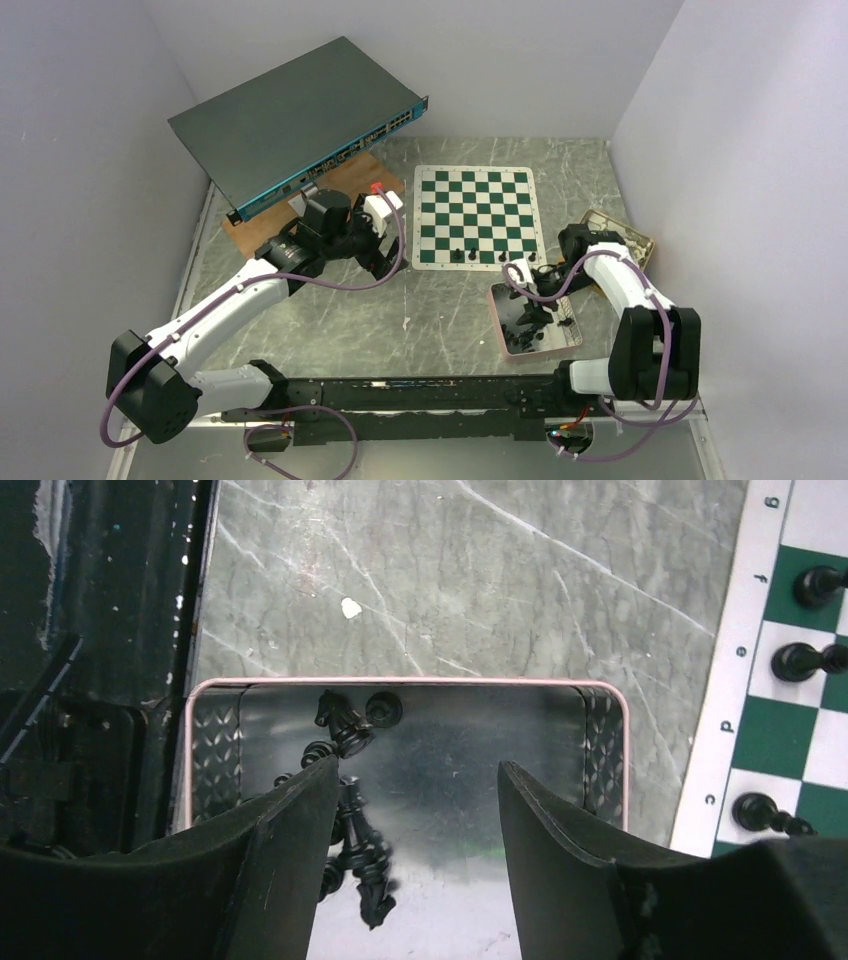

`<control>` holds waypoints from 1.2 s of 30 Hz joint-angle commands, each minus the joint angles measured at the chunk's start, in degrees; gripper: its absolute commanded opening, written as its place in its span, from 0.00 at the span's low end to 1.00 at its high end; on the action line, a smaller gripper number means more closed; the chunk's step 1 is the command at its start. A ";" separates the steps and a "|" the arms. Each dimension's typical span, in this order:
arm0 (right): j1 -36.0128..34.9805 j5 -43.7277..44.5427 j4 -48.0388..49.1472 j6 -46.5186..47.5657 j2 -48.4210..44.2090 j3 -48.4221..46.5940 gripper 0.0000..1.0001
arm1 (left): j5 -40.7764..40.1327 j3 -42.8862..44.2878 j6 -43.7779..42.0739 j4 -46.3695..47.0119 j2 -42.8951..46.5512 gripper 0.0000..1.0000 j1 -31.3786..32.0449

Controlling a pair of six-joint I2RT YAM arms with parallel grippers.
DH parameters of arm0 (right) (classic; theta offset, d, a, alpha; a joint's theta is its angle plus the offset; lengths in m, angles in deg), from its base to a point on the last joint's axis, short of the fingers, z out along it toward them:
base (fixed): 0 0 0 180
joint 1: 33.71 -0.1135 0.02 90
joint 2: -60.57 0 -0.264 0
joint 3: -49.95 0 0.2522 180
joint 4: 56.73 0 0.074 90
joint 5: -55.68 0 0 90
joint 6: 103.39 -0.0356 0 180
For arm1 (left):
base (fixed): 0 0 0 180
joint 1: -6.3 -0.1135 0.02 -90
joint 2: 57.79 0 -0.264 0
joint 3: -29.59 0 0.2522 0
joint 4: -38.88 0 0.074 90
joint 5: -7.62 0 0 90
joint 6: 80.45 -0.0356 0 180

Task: Set up the chess pieces on the board

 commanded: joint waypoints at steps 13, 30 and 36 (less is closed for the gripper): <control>-5.44 2.15 9.20 2.40 -0.23 6.56 0.58 | 3.40 0.50 -0.67 1.51 0.64 1.00 -0.13; -10.86 4.61 12.54 -3.05 1.39 6.86 0.43 | 5.08 1.05 0.04 1.26 0.38 1.00 -0.04; -11.73 5.26 12.48 -3.49 1.91 6.76 0.36 | 4.69 1.03 -0.18 1.06 0.71 1.00 -0.05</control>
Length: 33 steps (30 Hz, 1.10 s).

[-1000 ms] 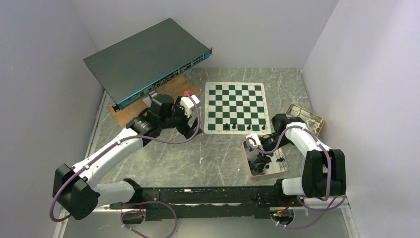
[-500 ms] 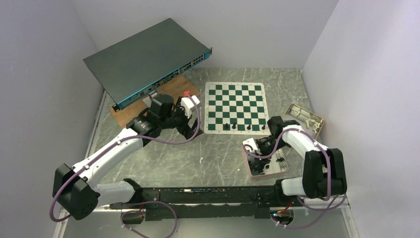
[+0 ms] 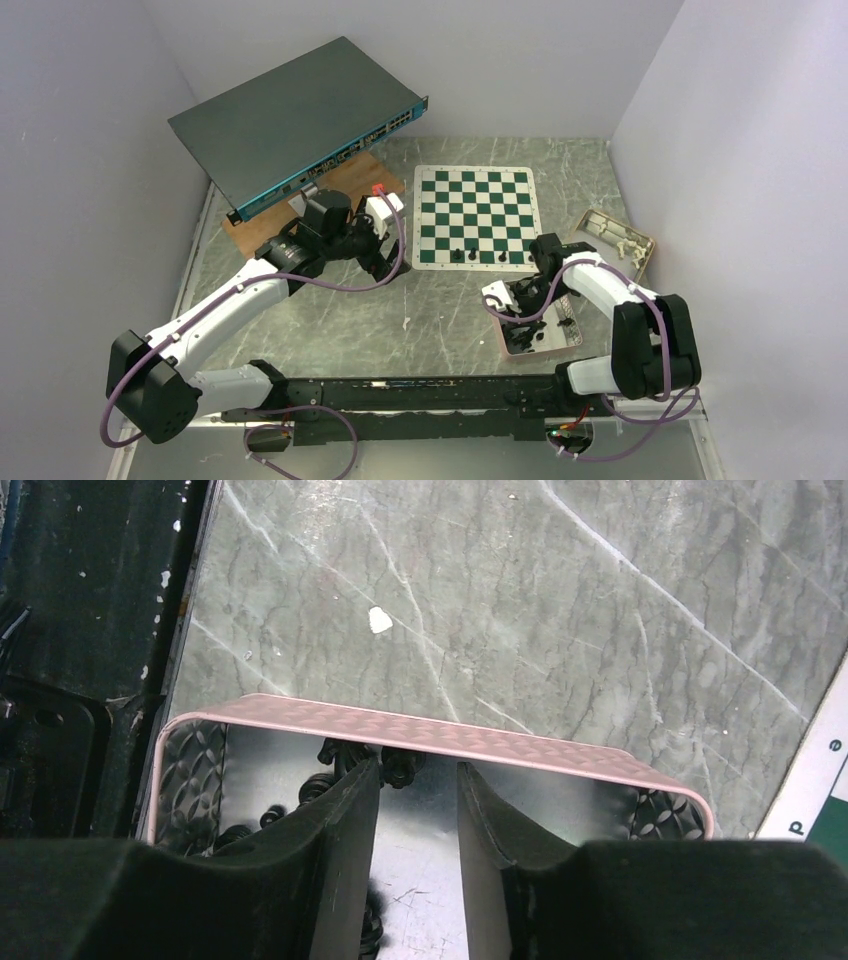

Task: Set up the chess pieces on the board

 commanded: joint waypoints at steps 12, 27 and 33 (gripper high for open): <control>-1.91 0.70 -0.73 -0.30 2.07 -0.59 0.13 | 1.16 1.08 -0.38 1.03 0.68 1.00 -0.09; 3.89 2.83 -3.39 -6.00 -3.09 -2.80 0.00 | 1.11 1.16 -0.55 0.91 0.99 1.00 0.00; 6.32 1.17 -8.31 -5.67 -6.38 -5.76 0.00 | 1.33 1.10 -0.39 0.99 1.45 1.00 -0.04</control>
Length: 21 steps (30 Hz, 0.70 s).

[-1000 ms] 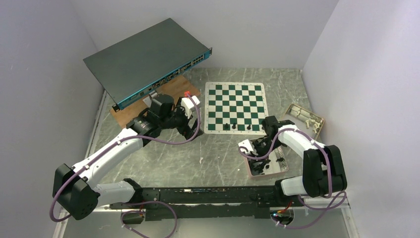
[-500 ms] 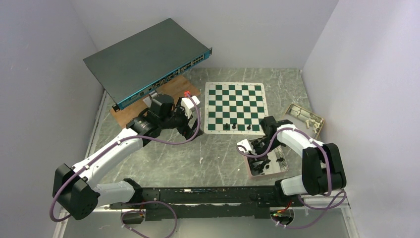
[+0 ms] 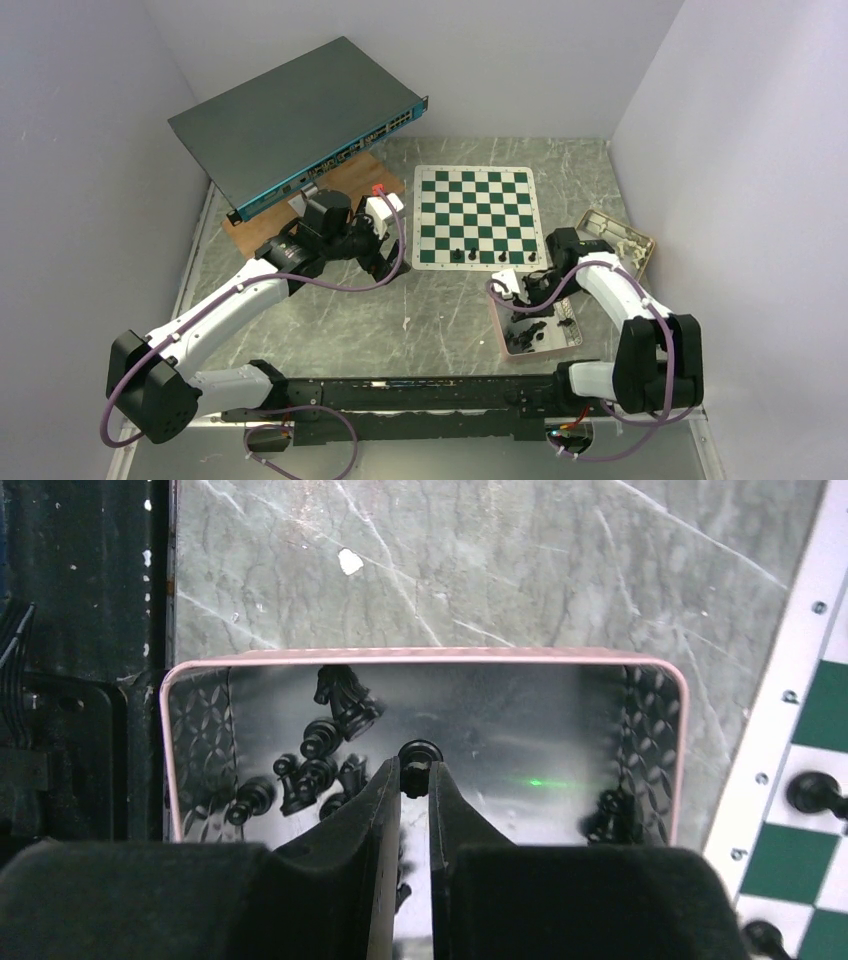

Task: Set up the chess pieces on the board

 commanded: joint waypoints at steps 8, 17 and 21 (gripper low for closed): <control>1.86 -4.62 -10.43 -11.92 -2.16 -14.48 0.00 | 1.09 1.08 -0.59 1.10 2.00 1.00 0.00; 0.70 -10.96 -0.12 -31.72 -1.40 -18.69 0.00 | 0.16 0.82 -0.94 0.83 2.44 1.00 -0.04; -1.57 -8.83 7.24 -40.77 -0.91 -19.12 0.00 | -0.24 1.09 -1.16 0.48 2.11 1.00 -0.04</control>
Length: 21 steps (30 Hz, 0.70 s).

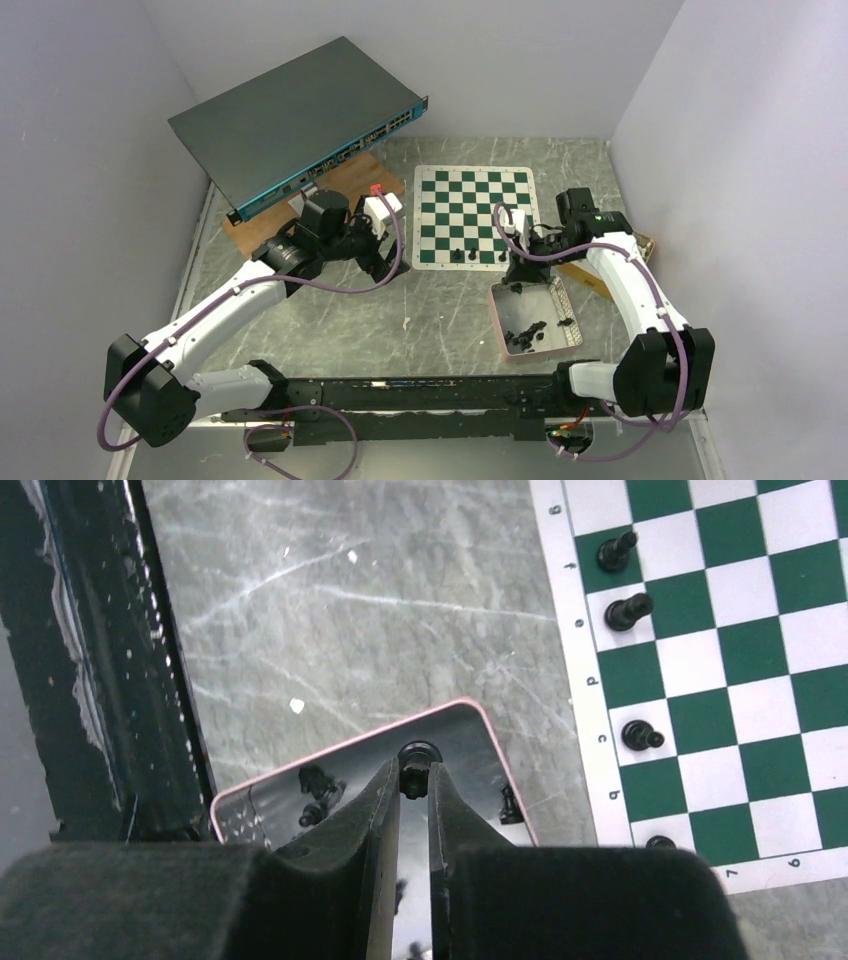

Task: Set up the chess pieces on the board

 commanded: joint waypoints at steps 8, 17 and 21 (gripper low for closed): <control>-7.07 5.74 16.29 -20.13 3.80 -3.82 0.00 | -0.79 0.99 -1.28 0.68 1.38 1.00 -0.04; -11.57 10.57 16.60 -20.11 8.03 -7.75 0.00 | -0.80 1.02 -1.28 0.64 0.93 1.00 -0.04; -13.36 12.83 17.02 -20.25 9.43 -8.89 0.00 | -0.97 0.99 -1.41 0.60 1.02 1.00 -0.04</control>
